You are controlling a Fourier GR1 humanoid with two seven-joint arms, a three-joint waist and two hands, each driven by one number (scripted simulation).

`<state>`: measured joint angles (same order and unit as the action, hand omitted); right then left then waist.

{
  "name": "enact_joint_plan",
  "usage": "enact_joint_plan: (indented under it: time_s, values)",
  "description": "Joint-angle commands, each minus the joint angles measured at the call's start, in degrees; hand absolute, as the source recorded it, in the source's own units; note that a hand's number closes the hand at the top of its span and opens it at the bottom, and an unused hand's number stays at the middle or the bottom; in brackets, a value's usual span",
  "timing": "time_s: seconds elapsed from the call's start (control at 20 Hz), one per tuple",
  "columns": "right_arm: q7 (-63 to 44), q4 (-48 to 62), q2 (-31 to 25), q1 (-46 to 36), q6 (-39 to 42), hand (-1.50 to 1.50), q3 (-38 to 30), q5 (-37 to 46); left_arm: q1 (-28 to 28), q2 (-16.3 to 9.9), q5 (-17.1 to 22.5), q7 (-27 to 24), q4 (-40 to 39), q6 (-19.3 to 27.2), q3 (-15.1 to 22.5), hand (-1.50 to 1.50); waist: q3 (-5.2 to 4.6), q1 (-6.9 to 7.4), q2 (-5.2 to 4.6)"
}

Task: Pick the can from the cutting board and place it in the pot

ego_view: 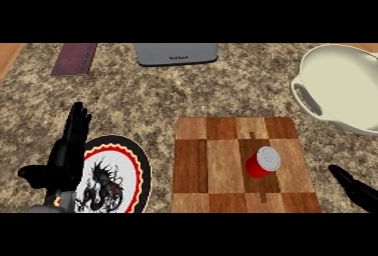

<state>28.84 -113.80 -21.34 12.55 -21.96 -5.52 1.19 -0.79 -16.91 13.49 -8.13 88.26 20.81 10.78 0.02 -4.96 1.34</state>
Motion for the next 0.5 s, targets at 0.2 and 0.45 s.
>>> enact_joint_plan:
  time_s: [0.2,0.45]
  values:
    - [5.1,-18.2,4.9,27.7,-2.0,-1.5,5.8,11.3,2.5,2.3,-0.9,-2.6,2.5,-1.3,2.3,0.0,-0.11,3.21,-1.04]
    - [-5.5,-21.0,-2.0,38.1,2.0,-1.5,4.9,22.3,0.5,1.5,0.1,-0.3,3.1,-1.4,0.9,0.0,-0.29,3.42,-1.47]
